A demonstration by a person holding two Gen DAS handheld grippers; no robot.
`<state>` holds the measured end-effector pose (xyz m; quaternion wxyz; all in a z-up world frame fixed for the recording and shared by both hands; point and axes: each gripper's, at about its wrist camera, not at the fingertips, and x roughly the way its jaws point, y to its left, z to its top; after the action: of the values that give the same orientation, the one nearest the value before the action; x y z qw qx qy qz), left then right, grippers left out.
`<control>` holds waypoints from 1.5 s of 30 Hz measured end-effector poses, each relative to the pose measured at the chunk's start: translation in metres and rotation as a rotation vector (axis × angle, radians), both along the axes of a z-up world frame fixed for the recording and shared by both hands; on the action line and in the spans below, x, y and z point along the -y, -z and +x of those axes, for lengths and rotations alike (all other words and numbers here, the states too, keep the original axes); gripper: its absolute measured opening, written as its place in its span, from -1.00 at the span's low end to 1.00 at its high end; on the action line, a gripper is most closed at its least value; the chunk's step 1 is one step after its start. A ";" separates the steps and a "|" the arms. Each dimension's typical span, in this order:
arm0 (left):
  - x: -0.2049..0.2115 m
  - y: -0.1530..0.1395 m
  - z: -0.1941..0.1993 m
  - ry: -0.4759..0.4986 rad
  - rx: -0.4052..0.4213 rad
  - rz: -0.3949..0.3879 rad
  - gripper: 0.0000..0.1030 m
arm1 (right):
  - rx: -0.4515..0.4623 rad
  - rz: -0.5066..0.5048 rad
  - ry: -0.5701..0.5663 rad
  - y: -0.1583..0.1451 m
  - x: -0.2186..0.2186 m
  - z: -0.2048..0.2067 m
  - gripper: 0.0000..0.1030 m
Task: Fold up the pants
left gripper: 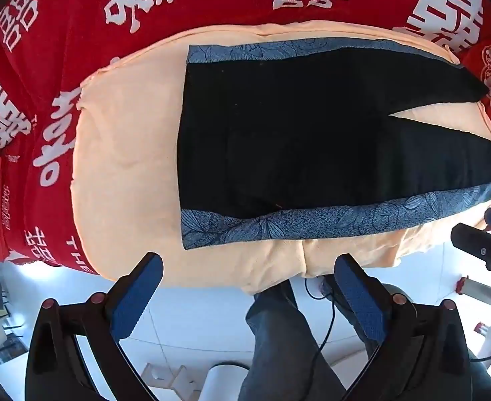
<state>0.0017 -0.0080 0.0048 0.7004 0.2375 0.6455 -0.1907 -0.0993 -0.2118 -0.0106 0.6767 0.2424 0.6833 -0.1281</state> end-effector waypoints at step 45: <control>0.024 -0.019 -0.010 -0.060 0.002 -0.004 1.00 | 0.047 -0.006 -0.057 -0.010 0.027 -0.008 1.00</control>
<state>-0.0086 -0.0316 0.0242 0.7069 0.2167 0.6513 -0.1706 -0.1077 -0.2383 -0.0008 0.6968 0.2237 0.6734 -0.1048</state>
